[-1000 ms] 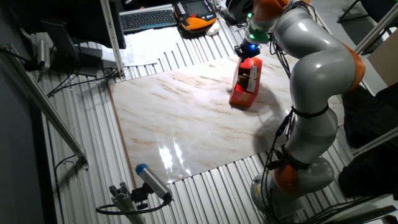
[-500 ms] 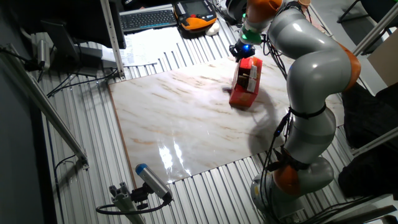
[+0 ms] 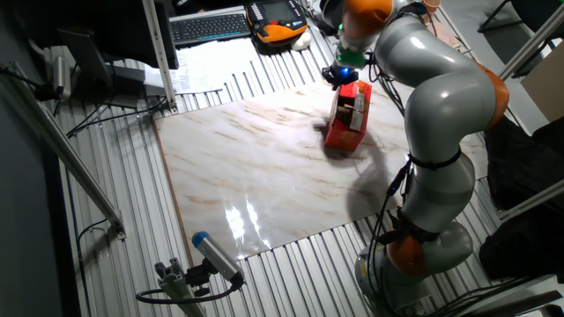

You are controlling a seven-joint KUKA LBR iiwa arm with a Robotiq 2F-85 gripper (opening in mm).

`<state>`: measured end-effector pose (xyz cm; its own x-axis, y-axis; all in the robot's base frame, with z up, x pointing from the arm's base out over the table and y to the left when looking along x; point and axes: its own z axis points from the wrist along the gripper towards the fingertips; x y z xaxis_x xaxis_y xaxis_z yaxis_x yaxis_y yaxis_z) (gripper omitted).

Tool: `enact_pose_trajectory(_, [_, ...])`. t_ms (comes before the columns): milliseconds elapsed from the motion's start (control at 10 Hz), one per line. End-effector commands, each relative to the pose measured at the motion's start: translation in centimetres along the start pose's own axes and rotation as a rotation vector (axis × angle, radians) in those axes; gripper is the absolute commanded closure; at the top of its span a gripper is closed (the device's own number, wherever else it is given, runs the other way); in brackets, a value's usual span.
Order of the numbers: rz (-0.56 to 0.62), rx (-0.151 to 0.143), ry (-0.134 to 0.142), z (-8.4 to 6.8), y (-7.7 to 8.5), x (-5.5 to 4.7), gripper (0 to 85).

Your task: Cover the box

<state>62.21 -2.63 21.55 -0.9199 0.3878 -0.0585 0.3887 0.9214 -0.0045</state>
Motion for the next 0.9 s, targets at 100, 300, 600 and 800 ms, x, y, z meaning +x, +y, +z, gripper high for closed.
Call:
enact_pose_trajectory(100, [-0.031, 0.026, -0.016, 0.6, -0.7, 0.4, 85.0])
enact_pose_trajectory(300, [-0.058, 0.029, -0.014, 0.6, -1.6, 0.7, 85.0])
enact_pose_trajectory(600, [-0.098, 0.045, -0.029, 1.1, -3.1, 1.1, 85.0])
enact_pose_trajectory(800, [-0.131, 0.03, -0.034, 2.1, -4.4, 0.9, 85.0])
